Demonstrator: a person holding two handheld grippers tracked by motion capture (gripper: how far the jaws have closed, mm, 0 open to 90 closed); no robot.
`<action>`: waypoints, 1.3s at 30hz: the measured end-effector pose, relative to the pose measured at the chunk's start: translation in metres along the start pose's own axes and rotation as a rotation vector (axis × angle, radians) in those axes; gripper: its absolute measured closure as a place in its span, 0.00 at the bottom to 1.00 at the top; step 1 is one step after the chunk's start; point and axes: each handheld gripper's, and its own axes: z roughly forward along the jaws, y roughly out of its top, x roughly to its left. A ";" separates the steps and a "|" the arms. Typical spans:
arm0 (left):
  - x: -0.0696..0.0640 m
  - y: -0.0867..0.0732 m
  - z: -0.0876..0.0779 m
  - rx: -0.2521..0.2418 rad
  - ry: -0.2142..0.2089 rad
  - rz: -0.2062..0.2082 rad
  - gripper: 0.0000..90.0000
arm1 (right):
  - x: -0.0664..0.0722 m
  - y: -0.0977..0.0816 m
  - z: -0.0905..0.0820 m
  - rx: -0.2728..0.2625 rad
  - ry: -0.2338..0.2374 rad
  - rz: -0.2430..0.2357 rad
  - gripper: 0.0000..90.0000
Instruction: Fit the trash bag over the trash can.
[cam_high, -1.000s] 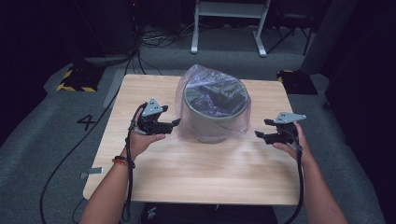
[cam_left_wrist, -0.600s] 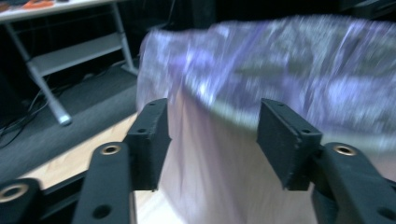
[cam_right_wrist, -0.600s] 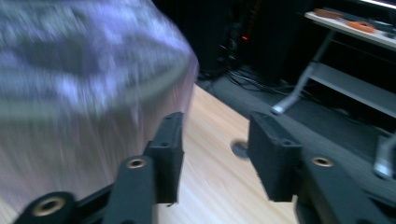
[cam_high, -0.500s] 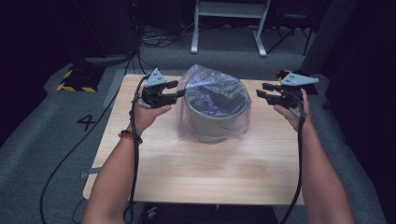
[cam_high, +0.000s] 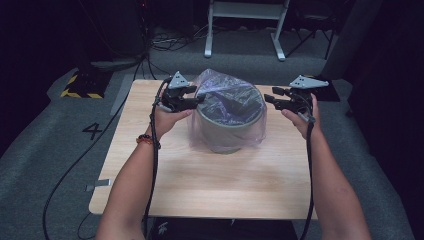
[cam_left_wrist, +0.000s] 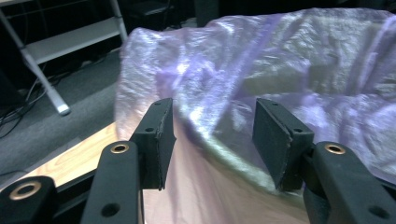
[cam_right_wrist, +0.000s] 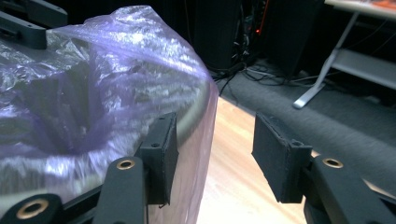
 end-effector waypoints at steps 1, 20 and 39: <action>0.002 0.002 0.000 -0.008 -0.003 -0.008 0.56 | 0.001 0.003 0.001 -0.001 0.005 -0.007 0.57; 0.019 0.011 -0.001 -0.043 -0.053 -0.003 0.75 | 0.009 0.025 0.040 0.079 0.042 -0.041 0.58; -0.008 0.021 0.022 0.100 0.007 0.193 0.82 | 0.014 0.020 0.036 0.104 0.031 -0.061 0.58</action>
